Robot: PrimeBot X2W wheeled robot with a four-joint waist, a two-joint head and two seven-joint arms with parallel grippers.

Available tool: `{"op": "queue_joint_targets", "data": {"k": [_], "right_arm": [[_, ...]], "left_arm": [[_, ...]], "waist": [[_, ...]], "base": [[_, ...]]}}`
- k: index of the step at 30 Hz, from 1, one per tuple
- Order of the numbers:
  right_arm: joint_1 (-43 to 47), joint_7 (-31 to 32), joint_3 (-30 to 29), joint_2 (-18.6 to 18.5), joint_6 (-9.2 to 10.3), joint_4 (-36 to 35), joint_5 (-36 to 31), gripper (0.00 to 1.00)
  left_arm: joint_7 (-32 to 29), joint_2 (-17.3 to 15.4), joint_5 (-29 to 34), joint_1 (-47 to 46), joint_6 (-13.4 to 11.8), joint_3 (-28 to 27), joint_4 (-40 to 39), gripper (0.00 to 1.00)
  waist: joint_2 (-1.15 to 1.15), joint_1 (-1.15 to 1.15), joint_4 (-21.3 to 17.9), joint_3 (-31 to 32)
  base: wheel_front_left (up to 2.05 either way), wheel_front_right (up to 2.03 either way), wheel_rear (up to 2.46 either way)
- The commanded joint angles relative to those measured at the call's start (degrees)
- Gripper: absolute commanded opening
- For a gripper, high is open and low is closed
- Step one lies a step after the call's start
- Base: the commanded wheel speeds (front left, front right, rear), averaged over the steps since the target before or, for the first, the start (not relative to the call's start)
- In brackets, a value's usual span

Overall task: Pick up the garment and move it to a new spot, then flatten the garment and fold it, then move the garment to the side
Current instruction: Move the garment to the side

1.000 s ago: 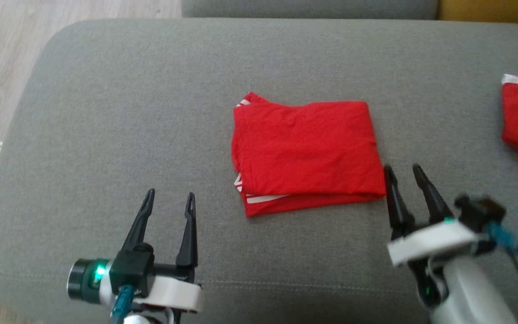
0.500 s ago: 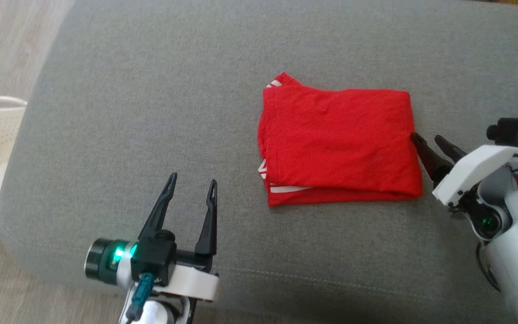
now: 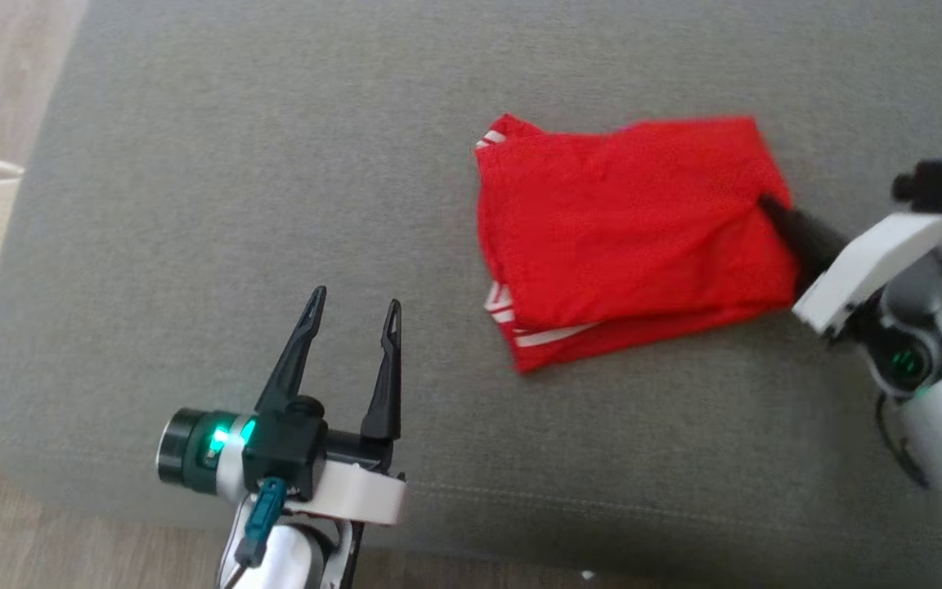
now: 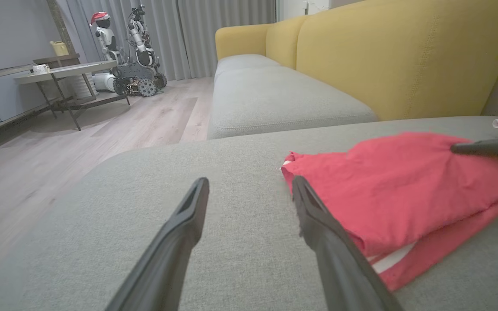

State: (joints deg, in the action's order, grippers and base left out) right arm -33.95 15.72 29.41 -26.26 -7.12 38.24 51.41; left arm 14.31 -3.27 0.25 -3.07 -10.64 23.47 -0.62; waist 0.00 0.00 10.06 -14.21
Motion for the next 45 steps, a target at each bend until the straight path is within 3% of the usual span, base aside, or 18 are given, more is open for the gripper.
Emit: {"op": "queue_joint_targets", "data": {"k": [1,9,16,25,27,33,42,43,44,45], "right_arm": [[-1.78,-1.04,0.21,-1.94,-0.36,-2.04,0.70,0.00],[-7.64,-1.13,-0.25,-7.73,-0.36,-5.64,-0.58,0.00],[-10.81,-0.91,-4.70,-12.10,-0.36,-8.29,-2.06,0.00],[-10.02,-0.60,-13.27,-16.90,-0.36,-8.87,-6.18,0.00],[-9.59,1.13,-14.88,-16.27,-0.36,-10.01,-5.11,0.00],[-8.04,1.32,-22.00,-18.00,-0.36,-10.83,-15.98,0.00],[-4.45,6.56,-34.46,-11.73,-0.36,-16.20,-35.80,0.00],[-4.02,7.30,-35.58,-11.08,-0.36,-17.08,-37.76,0.04],[-3.71,7.46,-36.71,-10.40,-0.36,-18.12,-39.69,1.00],[-3.59,7.10,-38.05,-9.63,-0.36,-19.17,-41.71,1.00]], "left_arm": [[0.69,-0.29,-0.23,-1.90,-0.31,-1.59,-2.15,1.00],[0.69,-1.60,0.25,-4.26,-0.18,-1.52,-3.33,1.00],[0.69,-2.47,0.45,-7.25,-0.12,-0.94,-3.47,1.00],[0.69,-3.15,0.25,-9.71,-0.43,-0.52,-3.62,1.00],[0.69,-3.40,0.15,-10.15,-0.38,-0.43,-3.70,1.00],[0.69,-3.79,-0.08,-11.53,-0.93,-0.84,-4.43,1.00],[0.69,-3.94,-0.60,-11.30,-1.25,-0.95,-4.25,1.00],[0.69,-3.86,-0.62,-11.35,-1.26,-0.90,-4.20,1.00],[0.69,-3.78,-0.65,-11.44,-1.26,-0.85,-4.17,1.00],[0.69,-3.71,-0.67,-11.56,-1.22,-0.79,-4.13,1.00]], "waist": [[0.00,0.00,-1.59,-0.51],[0.00,0.00,-9.08,-4.22],[0.00,0.00,-14.84,-7.76],[0.00,0.00,-16.90,-10.91],[0.00,0.00,-16.78,-11.64],[0.00,0.00,-14.91,-13.23],[0.00,0.00,-14.00,-13.18],[0.00,0.00,-13.96,-13.18],[0.00,0.00,-13.90,-13.22],[0.00,0.00,-13.84,-13.23]], "base": [[0.00,0.00,0.00],[0.00,0.00,0.00],[0.00,0.00,0.00],[0.00,0.00,0.00],[0.00,0.00,0.00],[0.00,0.00,0.00],[0.00,0.00,0.00],[0.00,0.00,0.00],[0.00,0.00,0.00],[0.00,0.00,0.00]]}}
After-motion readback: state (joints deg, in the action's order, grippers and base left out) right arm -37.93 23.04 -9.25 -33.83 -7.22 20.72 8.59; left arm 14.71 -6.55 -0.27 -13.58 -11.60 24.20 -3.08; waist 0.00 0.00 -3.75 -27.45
